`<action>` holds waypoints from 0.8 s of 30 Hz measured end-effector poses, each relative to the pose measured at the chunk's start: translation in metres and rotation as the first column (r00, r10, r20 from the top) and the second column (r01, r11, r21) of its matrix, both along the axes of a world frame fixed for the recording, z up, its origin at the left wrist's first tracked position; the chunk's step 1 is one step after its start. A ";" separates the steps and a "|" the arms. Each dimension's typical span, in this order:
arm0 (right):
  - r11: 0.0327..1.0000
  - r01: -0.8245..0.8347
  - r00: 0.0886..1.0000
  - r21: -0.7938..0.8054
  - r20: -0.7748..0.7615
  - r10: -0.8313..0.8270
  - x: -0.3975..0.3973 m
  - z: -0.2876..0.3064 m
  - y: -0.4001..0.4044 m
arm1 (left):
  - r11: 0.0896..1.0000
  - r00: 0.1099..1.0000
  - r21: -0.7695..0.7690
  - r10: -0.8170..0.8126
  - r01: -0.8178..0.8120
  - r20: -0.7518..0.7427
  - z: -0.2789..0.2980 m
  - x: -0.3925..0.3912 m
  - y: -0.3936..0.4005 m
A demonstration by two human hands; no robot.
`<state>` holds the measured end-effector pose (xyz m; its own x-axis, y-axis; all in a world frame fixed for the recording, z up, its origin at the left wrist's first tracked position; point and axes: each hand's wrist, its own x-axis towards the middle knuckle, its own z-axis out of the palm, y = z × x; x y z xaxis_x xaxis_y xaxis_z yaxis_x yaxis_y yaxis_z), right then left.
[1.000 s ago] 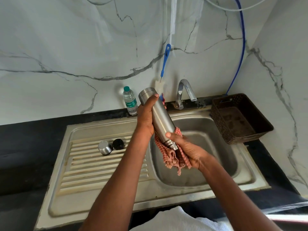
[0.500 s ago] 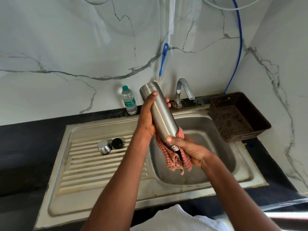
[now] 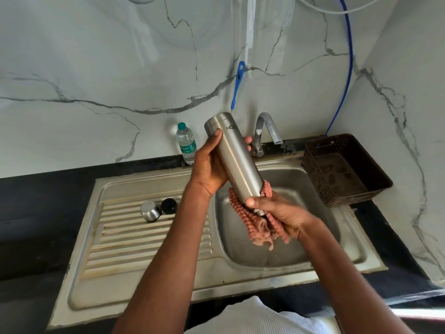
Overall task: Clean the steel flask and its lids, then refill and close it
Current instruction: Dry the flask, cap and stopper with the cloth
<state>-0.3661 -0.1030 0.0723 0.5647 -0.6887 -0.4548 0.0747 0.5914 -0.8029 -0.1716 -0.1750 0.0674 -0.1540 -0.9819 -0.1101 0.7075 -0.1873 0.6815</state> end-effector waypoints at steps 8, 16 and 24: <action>0.838 -0.044 0.562 -0.543 -0.707 -0.429 0.025 -0.020 0.001 | 0.801 0.735 0.113 0.470 -0.588 0.489 -0.013 -0.042 -0.004; 0.996 -0.008 1.000 0.086 -0.019 0.010 -0.007 -0.002 -0.002 | 0.996 0.998 0.083 0.046 -0.044 -0.031 0.001 0.005 0.001; 0.887 -0.018 0.645 -0.462 -0.683 -0.343 0.022 -0.019 0.005 | 0.770 0.647 0.084 0.465 -0.632 0.604 0.000 -0.039 -0.010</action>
